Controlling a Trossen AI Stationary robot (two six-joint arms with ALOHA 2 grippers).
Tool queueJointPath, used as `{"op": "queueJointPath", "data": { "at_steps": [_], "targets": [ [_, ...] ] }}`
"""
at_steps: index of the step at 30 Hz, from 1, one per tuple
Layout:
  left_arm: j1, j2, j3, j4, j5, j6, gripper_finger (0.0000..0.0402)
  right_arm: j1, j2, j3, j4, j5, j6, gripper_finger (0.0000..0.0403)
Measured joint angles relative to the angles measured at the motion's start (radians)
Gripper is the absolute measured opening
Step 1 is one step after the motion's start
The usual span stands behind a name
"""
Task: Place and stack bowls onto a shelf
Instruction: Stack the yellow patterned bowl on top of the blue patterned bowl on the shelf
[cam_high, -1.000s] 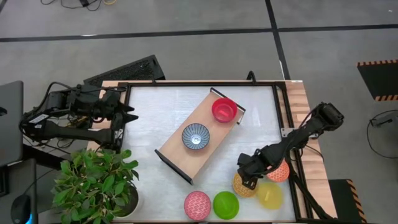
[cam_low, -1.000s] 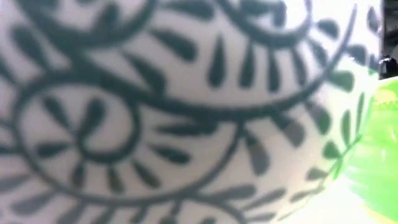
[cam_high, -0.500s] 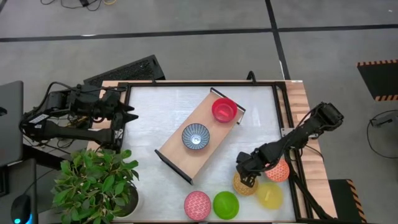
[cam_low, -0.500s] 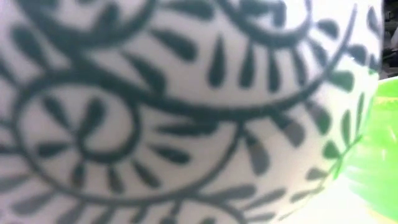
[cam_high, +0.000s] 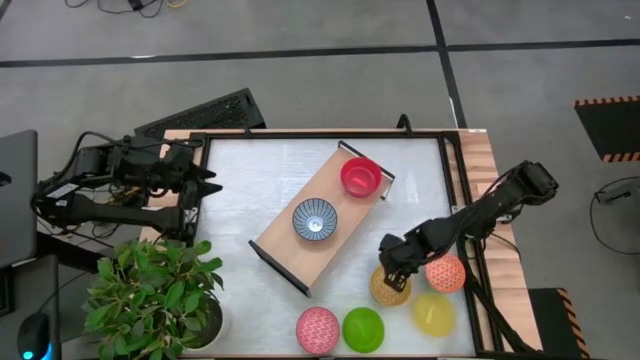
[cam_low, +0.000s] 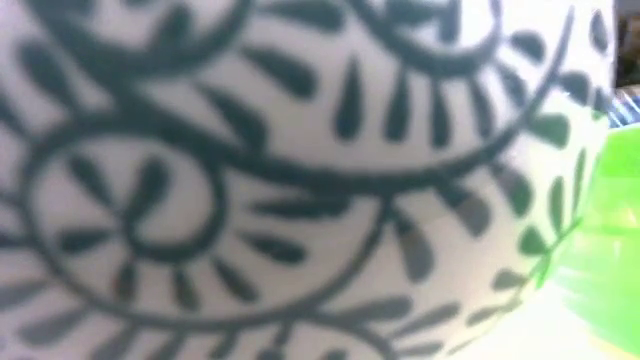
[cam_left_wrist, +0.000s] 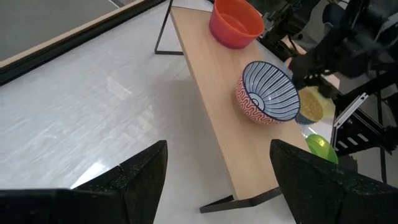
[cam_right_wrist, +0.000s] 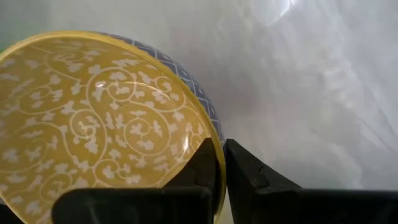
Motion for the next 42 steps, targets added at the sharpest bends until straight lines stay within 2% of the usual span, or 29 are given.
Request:
{"op": "queueJointPath", "data": {
  "at_steps": [6,12,16,26,36,42],
  "targets": [
    [0.000,0.000,0.000,0.000,-0.002,0.015,0.0270,-0.072,-0.084,0.123,-0.198,0.000,0.008,0.0037],
    [0.000,0.000,0.000,0.000,-0.002,0.016,0.0270,-0.159,-0.103,0.361,-0.440,-0.002,0.007,0.0037],
    [0.000,0.000,0.000,0.000,-0.002,0.016,0.0270,-0.220,-0.078,0.524,-0.531,0.002,-0.042,0.0037],
    [0.000,0.000,0.000,0.000,-0.003,0.026,0.0270,-0.345,0.097,0.830,-0.612,0.011,-0.261,0.0037],
    [0.000,0.000,0.000,0.000,-0.003,0.029,0.0270,-0.448,0.311,1.124,-0.614,0.020,-0.515,0.0037],
    [0.000,0.000,0.000,0.000,-0.006,0.026,0.0270,-0.498,0.440,1.251,-0.602,0.036,-0.623,0.0037]
  ]
}}
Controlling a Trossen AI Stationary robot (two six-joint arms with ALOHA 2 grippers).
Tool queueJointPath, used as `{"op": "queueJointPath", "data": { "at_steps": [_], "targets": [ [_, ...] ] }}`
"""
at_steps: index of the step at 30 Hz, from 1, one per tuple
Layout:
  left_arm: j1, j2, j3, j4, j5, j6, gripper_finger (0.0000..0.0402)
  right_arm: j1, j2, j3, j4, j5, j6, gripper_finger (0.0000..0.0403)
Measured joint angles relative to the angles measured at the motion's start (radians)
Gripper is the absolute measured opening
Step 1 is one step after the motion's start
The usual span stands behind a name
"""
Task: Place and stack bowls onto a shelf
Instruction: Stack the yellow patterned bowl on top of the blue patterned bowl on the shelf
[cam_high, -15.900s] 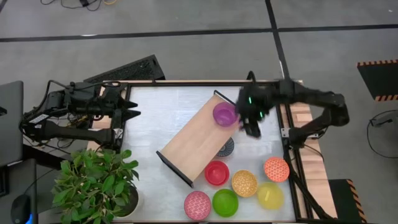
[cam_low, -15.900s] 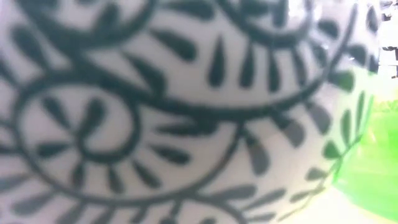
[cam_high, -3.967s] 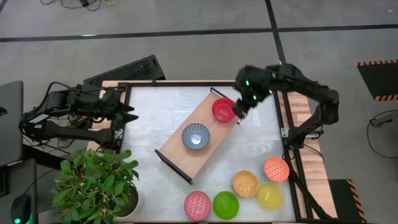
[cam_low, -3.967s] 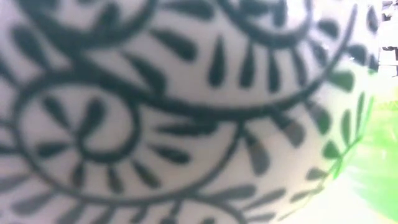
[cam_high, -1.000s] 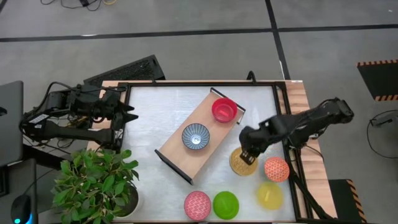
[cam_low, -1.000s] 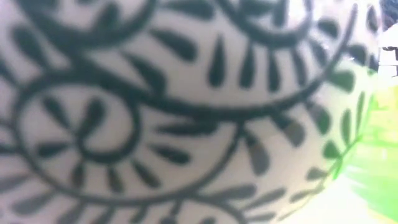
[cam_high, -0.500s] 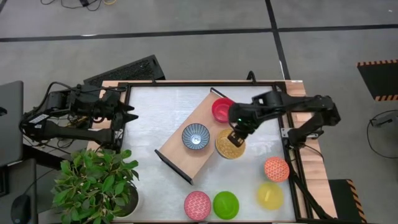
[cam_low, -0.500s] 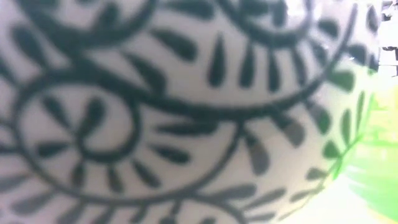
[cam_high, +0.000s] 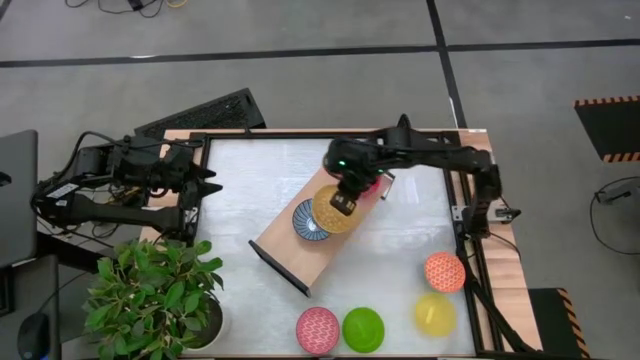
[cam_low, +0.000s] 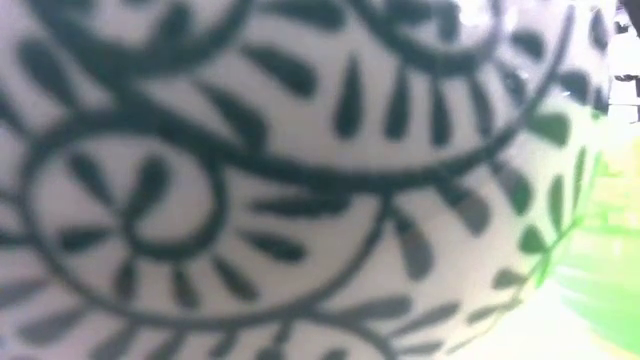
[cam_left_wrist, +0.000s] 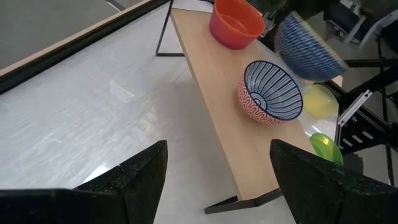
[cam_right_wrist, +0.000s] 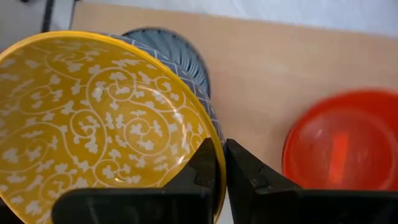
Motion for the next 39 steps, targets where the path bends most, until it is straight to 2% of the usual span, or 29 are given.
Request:
{"op": "queueJointPath", "data": {
  "at_steps": [11,39],
  "targets": [
    [0.000,0.000,0.000,0.001,0.000,-0.008,0.0270,-0.027,0.137,0.115,-0.017,-0.009,-0.097,0.0037],
    [0.000,0.000,0.000,0.001,-0.021,-0.007,0.0270,-0.017,0.142,0.099,0.023,-0.058,-0.109,0.0037]
  ]
}}
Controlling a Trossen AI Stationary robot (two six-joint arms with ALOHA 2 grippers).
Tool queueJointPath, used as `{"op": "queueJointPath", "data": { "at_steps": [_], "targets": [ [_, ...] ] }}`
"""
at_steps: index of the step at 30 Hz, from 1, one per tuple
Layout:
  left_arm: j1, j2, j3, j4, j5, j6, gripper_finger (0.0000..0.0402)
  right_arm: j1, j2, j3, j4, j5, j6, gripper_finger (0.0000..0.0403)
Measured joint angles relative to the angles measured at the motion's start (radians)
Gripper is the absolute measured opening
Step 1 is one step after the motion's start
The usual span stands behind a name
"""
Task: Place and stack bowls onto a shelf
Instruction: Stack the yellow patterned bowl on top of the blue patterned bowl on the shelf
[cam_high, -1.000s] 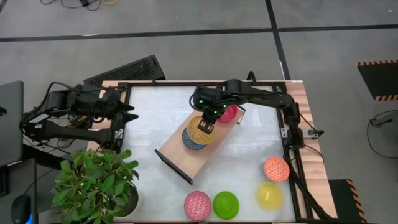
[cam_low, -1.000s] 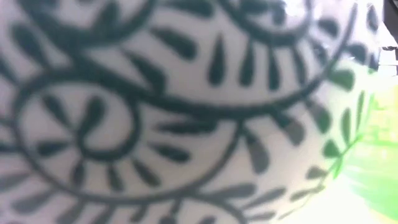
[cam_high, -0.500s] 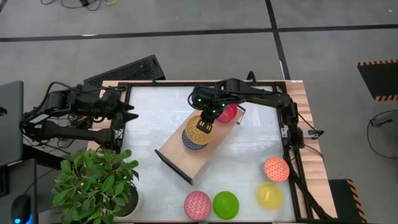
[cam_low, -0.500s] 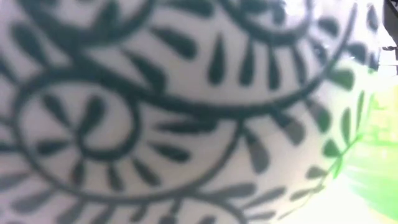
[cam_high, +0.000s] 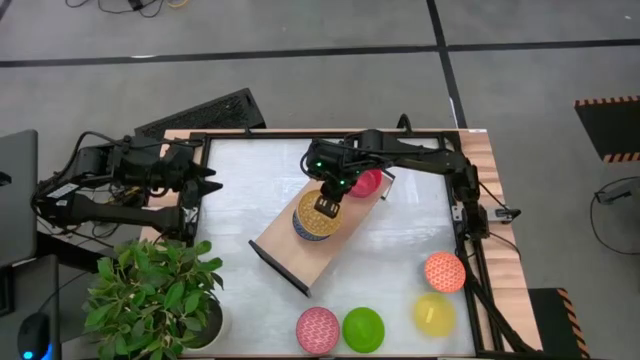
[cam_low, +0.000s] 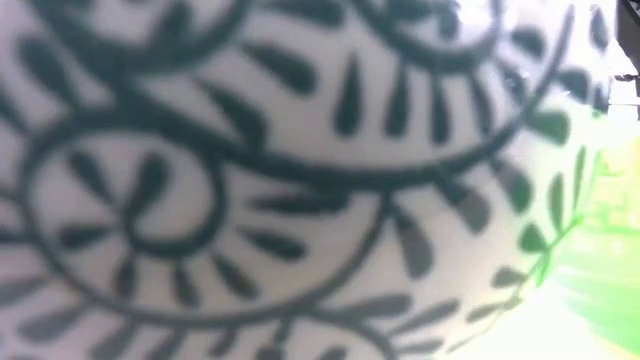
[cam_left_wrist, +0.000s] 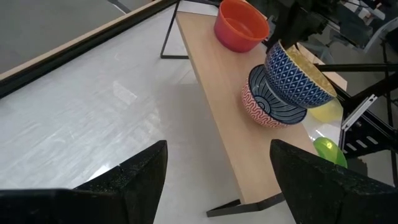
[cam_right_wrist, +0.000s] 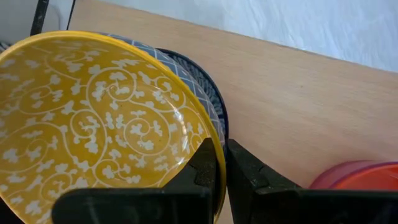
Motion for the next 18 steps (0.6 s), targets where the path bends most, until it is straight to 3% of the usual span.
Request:
{"op": "queueJointPath", "data": {
  "at_steps": [18],
  "targets": [
    [0.000,0.000,0.000,0.000,0.000,0.000,0.0270,0.004,0.037,-0.001,-0.003,0.004,-0.025,0.0037]
  ]
}}
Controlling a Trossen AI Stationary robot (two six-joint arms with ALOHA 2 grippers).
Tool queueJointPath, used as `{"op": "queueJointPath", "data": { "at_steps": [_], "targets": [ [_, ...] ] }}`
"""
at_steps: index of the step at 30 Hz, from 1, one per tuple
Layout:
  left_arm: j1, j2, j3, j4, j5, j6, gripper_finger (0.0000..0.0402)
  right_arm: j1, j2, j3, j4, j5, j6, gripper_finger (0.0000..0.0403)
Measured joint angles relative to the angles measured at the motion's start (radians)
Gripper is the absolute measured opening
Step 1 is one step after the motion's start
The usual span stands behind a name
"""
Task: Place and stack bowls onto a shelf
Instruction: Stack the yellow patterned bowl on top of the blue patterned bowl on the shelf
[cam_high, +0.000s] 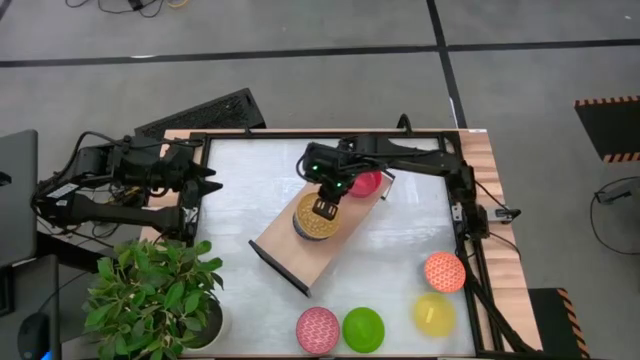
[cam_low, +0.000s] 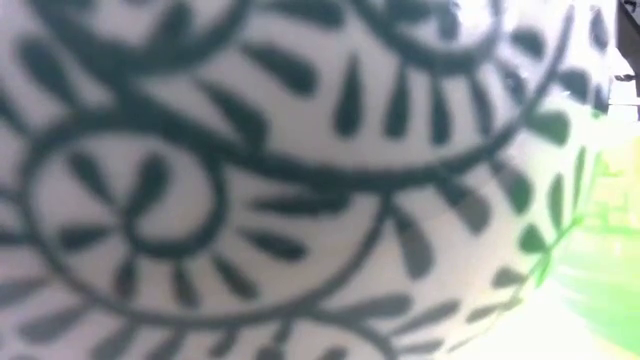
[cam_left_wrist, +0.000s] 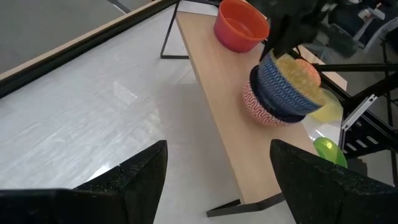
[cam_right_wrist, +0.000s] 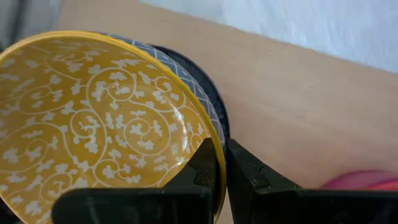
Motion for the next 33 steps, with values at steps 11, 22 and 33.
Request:
{"op": "queueJointPath", "data": {
  "at_steps": [11,22,33],
  "targets": [
    [0.000,0.000,0.000,0.000,0.002,0.003,0.0270,0.003,0.023,0.002,0.000,-0.003,-0.028,0.0037],
    [0.000,0.000,0.000,0.000,0.003,0.007,0.0270,0.002,0.019,0.093,-0.072,-0.013,-0.012,0.0144],
    [0.000,0.000,0.000,0.000,-0.019,0.008,0.0270,0.019,-0.058,0.098,0.099,-0.008,-0.113,0.0139]
  ]
}}
